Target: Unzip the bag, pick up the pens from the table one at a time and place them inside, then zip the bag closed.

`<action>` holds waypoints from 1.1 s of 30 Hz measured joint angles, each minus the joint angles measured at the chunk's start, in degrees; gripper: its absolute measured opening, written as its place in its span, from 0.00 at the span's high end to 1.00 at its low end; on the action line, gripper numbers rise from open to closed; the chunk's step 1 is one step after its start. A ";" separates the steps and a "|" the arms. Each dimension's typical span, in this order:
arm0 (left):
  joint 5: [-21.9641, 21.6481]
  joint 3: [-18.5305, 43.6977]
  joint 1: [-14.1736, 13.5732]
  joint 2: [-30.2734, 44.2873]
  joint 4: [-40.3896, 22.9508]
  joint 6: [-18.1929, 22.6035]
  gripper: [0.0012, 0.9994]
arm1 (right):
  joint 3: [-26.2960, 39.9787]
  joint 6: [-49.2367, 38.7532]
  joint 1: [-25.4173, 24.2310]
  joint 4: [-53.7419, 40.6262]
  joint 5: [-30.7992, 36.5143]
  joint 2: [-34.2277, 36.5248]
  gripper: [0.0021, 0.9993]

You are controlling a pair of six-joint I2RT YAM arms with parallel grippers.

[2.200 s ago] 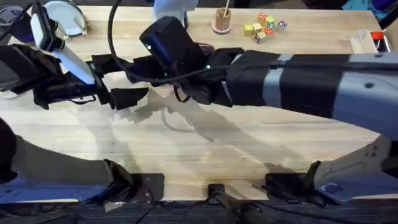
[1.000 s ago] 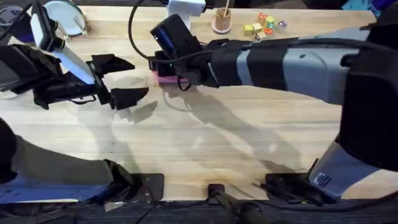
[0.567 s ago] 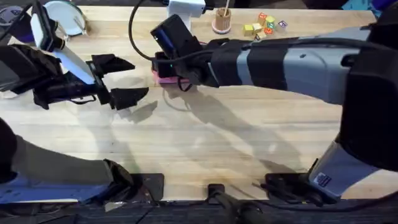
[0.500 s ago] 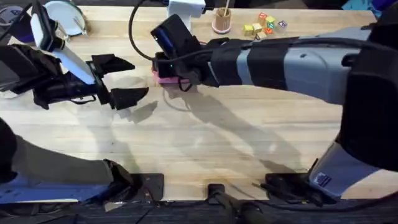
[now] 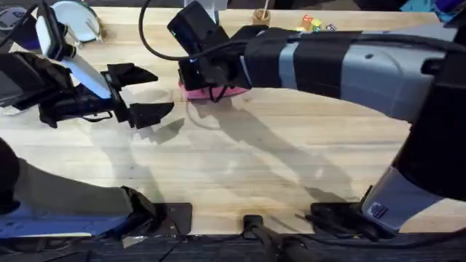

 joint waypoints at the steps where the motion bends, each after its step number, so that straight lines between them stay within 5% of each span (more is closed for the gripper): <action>1: 0.00 0.00 0.00 -0.01 0.00 0.00 0.01 | 0.27 -0.45 0.00 -0.36 -0.02 0.01 0.97; 27: 3.30 0.00 0.00 -0.01 1.71 0.02 0.01 | 13.11 -9.97 -2.13 -17.94 -4.35 0.00 0.97; 33: 4.44 0.00 -2.04 -0.01 4.23 -0.09 0.01 | 15.11 -10.39 -3.30 -20.98 -7.21 0.00 0.97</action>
